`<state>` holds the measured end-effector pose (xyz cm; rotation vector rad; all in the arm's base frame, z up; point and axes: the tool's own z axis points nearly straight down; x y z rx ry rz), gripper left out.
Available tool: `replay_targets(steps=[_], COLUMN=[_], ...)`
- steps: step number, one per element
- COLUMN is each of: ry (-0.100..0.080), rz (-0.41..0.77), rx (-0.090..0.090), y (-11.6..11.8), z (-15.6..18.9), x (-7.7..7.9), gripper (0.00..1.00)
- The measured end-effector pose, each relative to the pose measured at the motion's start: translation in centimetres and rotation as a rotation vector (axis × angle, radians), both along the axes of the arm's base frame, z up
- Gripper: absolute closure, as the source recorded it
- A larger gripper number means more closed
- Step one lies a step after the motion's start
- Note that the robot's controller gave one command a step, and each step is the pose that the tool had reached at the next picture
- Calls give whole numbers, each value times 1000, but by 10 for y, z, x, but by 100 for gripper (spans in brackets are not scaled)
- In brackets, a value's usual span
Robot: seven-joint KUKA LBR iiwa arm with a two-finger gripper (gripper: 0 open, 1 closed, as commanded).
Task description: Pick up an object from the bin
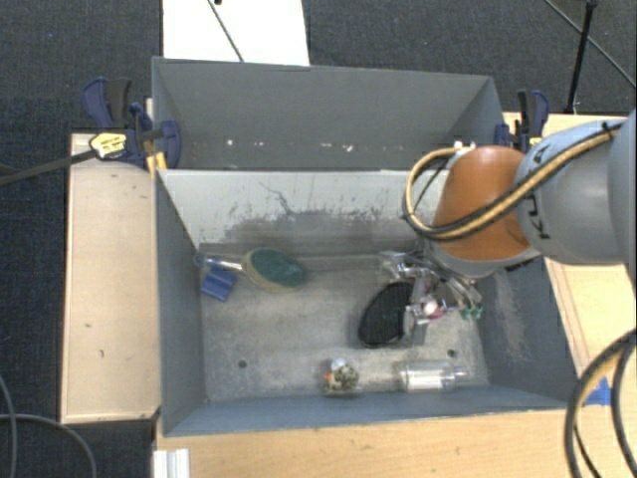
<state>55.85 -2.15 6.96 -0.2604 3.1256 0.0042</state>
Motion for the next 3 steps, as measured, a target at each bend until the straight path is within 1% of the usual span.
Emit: replay_targets(steps=[1,2,3], ry=[1,-7,-1], rz=[1,28,-389], rx=[-3,-4,0], y=[-4,-8,18], z=[0,130,194], x=[-1,29,-16], gripper=[100,100,100])
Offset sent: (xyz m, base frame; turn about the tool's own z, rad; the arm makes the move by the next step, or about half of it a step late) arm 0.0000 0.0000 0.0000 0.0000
